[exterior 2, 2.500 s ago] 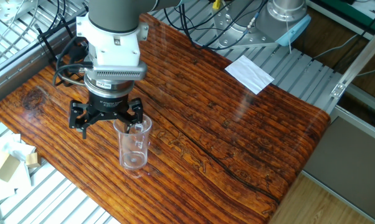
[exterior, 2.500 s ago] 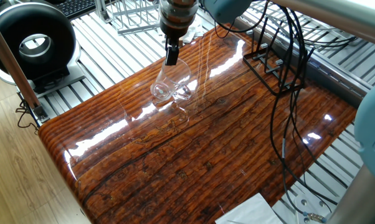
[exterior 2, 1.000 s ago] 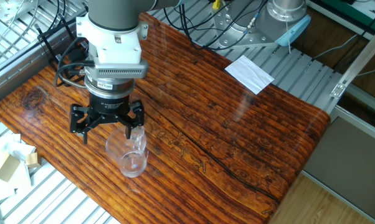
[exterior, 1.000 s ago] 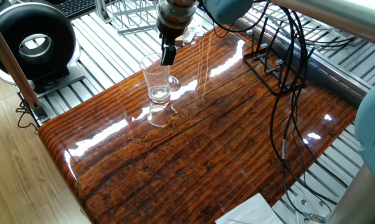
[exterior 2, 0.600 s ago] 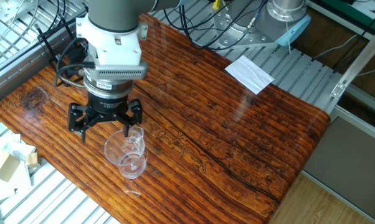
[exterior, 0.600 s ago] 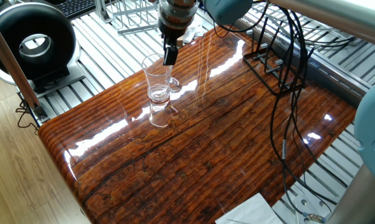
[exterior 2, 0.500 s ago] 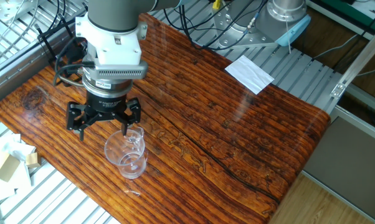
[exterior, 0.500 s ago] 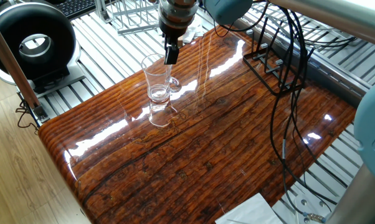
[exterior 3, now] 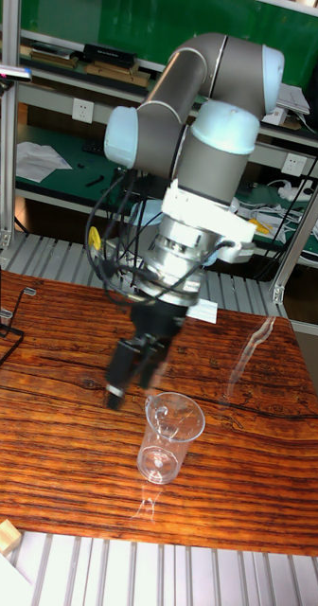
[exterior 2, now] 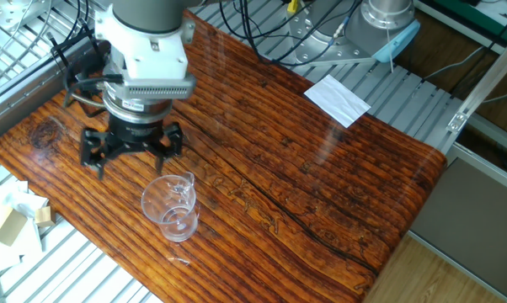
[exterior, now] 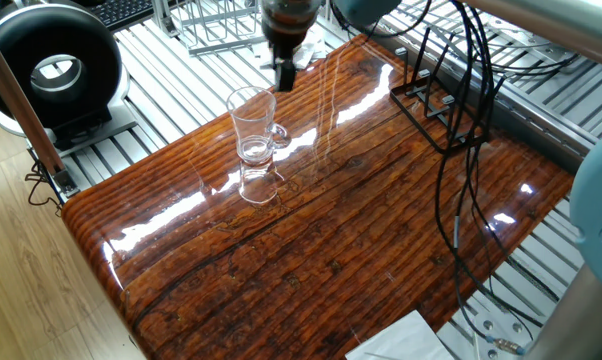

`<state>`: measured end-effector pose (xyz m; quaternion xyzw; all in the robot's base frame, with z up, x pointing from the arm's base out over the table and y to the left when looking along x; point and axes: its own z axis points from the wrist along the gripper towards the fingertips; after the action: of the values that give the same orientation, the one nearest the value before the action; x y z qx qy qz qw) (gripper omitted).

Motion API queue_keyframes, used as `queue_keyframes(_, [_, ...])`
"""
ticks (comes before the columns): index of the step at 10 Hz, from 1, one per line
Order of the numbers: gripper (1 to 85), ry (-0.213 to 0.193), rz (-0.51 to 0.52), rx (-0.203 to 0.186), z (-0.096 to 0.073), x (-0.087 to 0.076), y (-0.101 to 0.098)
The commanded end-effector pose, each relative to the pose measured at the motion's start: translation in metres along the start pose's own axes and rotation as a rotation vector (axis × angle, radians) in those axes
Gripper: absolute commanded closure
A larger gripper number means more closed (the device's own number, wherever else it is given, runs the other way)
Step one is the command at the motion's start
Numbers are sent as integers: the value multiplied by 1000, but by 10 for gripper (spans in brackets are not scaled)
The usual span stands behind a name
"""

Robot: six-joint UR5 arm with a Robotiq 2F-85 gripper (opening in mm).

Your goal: Take the cup off the cup rack

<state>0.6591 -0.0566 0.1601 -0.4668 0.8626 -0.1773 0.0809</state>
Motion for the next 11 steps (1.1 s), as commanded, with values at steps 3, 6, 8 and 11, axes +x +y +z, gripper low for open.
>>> queue_keyframes(3, [843, 415, 132, 102, -38, 129, -37])
queue_keyframes(6, [843, 353, 382, 14, -22, 123, -7])
queue_keyframes(8, [843, 402, 419, -28, -19, 151, 4])
queue_keyframes(11, [843, 350, 455, -93, 2, 163, 22])
